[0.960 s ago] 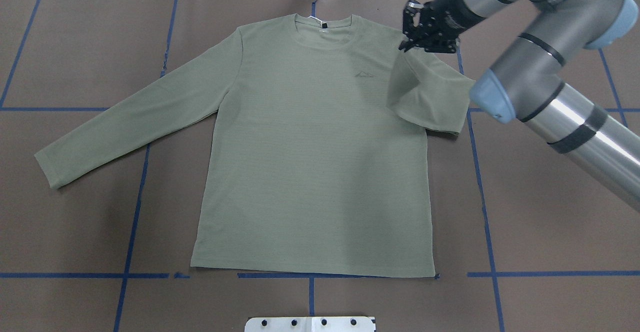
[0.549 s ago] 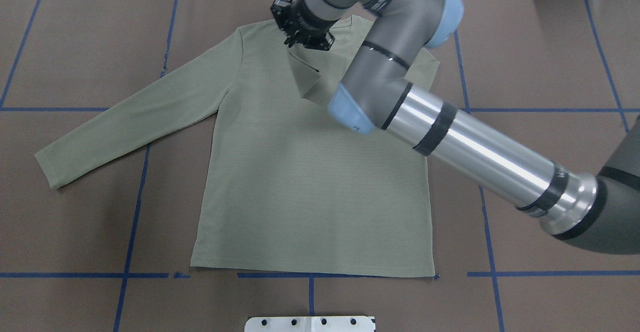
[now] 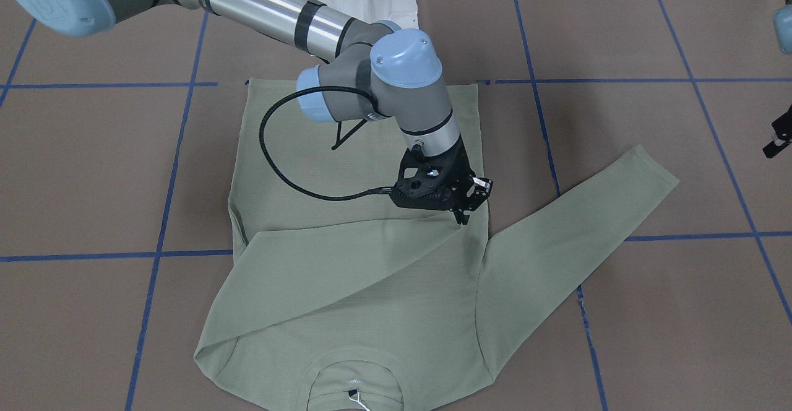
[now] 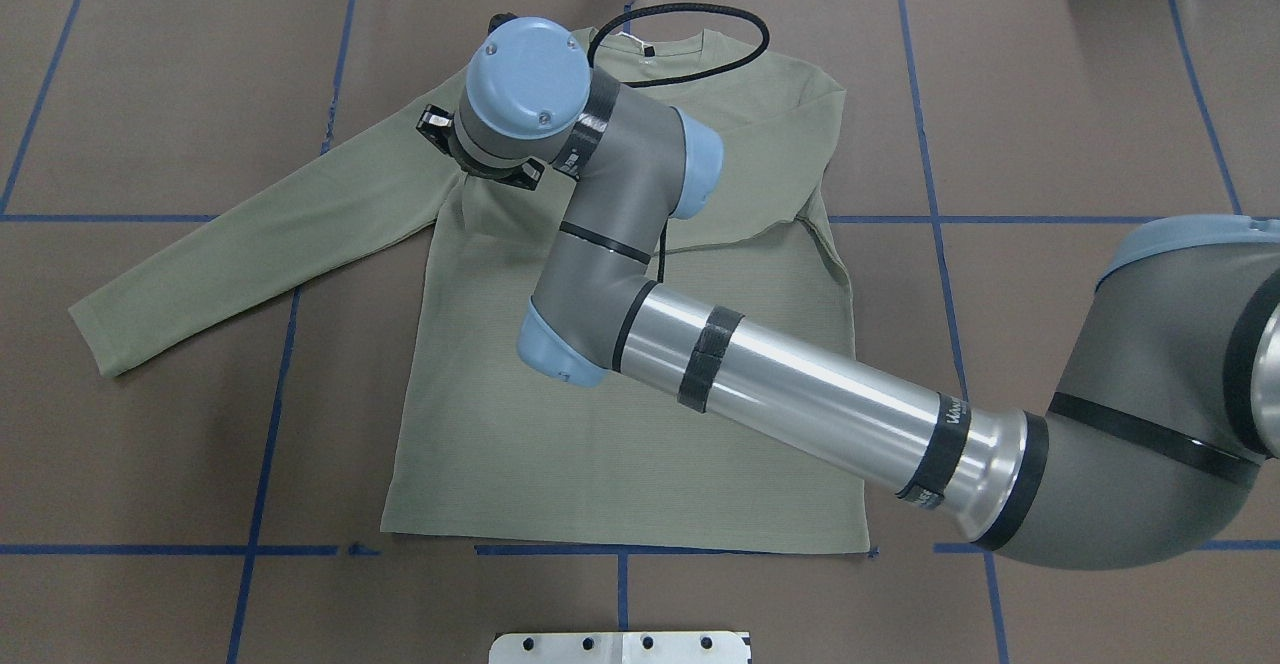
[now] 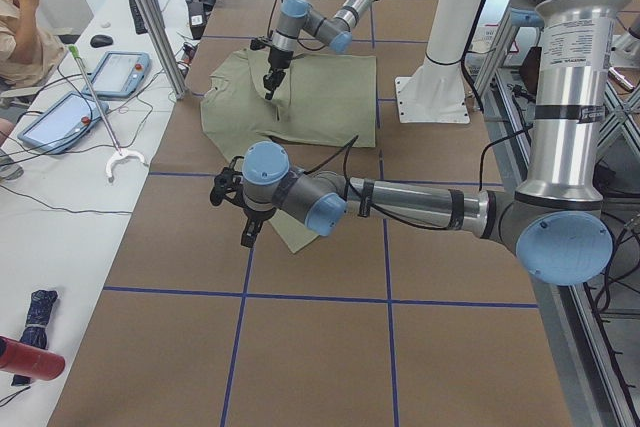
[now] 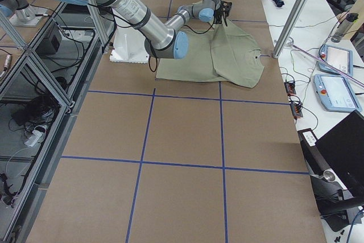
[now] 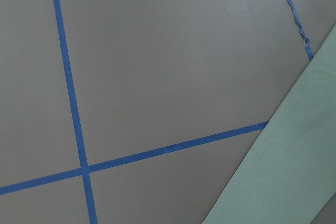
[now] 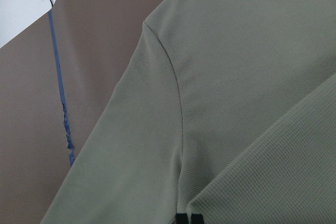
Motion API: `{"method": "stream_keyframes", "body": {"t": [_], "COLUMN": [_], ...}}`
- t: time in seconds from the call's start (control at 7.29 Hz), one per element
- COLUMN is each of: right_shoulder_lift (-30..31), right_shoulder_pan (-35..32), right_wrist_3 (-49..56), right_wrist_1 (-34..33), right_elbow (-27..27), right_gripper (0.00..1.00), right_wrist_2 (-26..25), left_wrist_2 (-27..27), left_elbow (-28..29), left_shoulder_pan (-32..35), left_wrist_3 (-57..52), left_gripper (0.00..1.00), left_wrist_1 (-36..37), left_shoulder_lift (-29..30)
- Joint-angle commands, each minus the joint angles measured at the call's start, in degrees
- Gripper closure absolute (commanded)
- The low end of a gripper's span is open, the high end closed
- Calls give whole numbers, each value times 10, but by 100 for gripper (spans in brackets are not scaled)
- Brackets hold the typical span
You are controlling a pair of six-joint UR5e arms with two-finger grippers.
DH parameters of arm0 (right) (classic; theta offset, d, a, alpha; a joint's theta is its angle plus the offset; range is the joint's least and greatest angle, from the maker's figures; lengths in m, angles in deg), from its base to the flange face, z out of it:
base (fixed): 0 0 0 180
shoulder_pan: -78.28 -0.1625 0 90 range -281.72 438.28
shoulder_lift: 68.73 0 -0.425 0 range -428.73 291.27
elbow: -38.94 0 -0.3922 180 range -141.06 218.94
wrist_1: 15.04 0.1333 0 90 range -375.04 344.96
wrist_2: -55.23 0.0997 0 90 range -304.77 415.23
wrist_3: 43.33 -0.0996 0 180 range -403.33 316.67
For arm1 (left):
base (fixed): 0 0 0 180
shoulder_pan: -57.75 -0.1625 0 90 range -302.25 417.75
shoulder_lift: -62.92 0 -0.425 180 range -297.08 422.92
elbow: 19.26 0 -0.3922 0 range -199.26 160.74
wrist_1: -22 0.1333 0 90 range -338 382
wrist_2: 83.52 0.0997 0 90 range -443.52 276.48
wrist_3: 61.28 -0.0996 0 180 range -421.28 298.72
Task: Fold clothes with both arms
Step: 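Carry the sleeve across the shirt body toward the far shoulder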
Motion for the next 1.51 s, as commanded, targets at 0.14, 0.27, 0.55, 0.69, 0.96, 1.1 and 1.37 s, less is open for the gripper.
{"method": "stream_keyframes", "body": {"t": [0.14, 0.27, 0.55, 0.69, 0.96, 1.1, 1.37], "right_shoulder_lift": [-32, -53, -61, -26, 79, 157, 308], "right_shoulder_pan": [13, 13, 12, 11, -7, -37, -69], "right_wrist_3": [0, 0, -9, -21, -13, -4, 102], "right_wrist_1": [9, 9, 3, -17, -144, -153, -153], "right_elbow": [58, 77, 65, 1, -172, -256, -404], "right_gripper": [39, 1, 0, 0, 0, 0, 0], "right_wrist_2": [-40, -46, -42, -36, -4, 52, 93], "left_wrist_2": [-6, -6, -6, -6, 0, 0, 8], "left_elbow": [3, 4, 14, 15, 50, 76, 136], "left_shoulder_pan": [0, -3, -29, -42, -90, -114, -127], "left_wrist_3": [7, 4, 6, 11, 86, 129, 148], "left_gripper": [0, 0, 0, 0, 0, 0, 0], "left_wrist_1": [-22, -24, -41, -51, -75, -86, -158], "left_shoulder_lift": [0, 1, 4, 5, 5, 7, 7]}}
